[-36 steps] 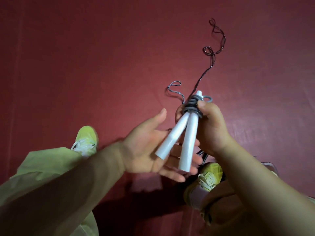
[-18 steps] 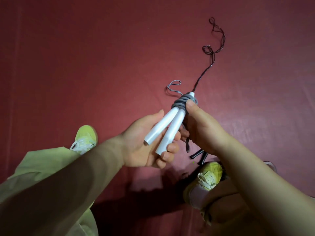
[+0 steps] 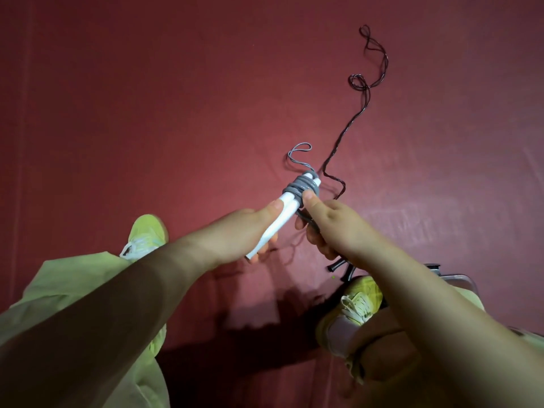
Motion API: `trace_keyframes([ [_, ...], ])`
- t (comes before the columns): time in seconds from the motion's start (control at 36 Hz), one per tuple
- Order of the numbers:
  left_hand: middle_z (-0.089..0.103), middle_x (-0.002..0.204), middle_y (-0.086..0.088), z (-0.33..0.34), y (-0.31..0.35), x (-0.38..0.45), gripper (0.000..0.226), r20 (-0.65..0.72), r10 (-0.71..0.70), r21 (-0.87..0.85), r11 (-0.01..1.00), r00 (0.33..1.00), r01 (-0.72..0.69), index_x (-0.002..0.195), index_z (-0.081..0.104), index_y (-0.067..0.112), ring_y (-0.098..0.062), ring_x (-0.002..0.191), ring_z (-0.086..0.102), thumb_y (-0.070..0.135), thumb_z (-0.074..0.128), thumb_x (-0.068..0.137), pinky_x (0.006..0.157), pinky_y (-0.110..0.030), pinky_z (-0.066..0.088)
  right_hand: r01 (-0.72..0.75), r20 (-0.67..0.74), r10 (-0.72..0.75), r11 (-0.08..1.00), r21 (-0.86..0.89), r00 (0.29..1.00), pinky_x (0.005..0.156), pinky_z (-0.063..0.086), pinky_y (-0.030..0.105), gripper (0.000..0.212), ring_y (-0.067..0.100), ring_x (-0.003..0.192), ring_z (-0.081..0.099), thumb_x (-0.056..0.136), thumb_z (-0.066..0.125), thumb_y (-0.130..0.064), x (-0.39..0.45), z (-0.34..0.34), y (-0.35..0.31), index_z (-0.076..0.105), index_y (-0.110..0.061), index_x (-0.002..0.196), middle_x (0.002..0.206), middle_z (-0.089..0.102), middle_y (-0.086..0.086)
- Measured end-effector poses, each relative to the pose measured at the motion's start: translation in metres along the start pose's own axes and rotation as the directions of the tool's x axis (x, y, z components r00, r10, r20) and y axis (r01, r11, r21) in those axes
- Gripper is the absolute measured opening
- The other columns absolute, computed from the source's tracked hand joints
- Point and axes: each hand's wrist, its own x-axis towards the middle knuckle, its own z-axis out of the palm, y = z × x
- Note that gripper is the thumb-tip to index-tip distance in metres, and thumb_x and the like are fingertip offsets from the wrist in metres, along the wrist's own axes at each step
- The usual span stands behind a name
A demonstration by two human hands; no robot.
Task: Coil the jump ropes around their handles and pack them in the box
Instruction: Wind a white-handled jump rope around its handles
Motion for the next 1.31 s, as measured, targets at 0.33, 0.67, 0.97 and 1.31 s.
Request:
trace_keyframes([
  [0.33,0.059,0.091,0.001,-0.007,-0.008,0.008,0.040,-0.158,0.065,0.414,0.910,0.985,0.006,0.091,0.051,0.027,-0.022,0.087,0.056,0.065,0.039,0.086,0.073,-0.035,0.042,-0.039,0.155,0.016,0.988,0.149,0.988,0.051,0.035,0.027,0.062,0.014,0.049,0.045,0.092,0.034,-0.066,0.003,0.004,0.005,0.061,-0.010,0.099,0.062,0.055,-0.001],
  [0.67,0.049,0.097,0.008,-0.003,-0.003,-0.001,0.046,-0.128,0.136,0.465,0.883,0.982,-0.061,0.100,0.046,0.030,-0.016,0.092,0.051,0.061,0.065,0.071,0.072,-0.032,0.039,-0.113,0.089,0.092,0.955,0.273,0.992,0.048,0.029,0.028,0.049,0.016,0.046,0.038,0.092,0.043,-0.050,0.002,0.001,-0.002,0.057,-0.008,0.073,0.056,0.048,0.005],
  [0.97,0.070,0.081,-0.015,-0.003,0.009,-0.014,0.076,0.583,0.170,-0.602,0.747,0.794,0.282,0.092,0.074,0.008,-0.029,0.072,0.068,0.067,0.031,0.075,0.074,-0.037,0.053,0.179,0.058,-0.320,0.661,0.729,0.946,0.041,0.027,0.023,0.069,0.018,0.037,0.037,0.037,0.081,-0.049,-0.001,-0.005,-0.007,0.046,-0.006,0.079,0.050,0.041,0.008],
  [1.31,0.063,0.063,-0.004,-0.001,0.006,-0.012,0.057,0.219,0.033,-0.304,0.952,0.975,0.036,0.085,0.064,0.013,-0.021,0.051,0.057,0.056,0.028,0.096,0.047,-0.025,0.027,0.070,0.189,-0.150,0.925,0.374,0.970,0.043,0.027,0.022,0.044,0.011,0.045,0.030,0.104,0.032,-0.037,-0.002,-0.007,-0.006,0.051,-0.008,0.077,0.060,0.048,0.002],
])
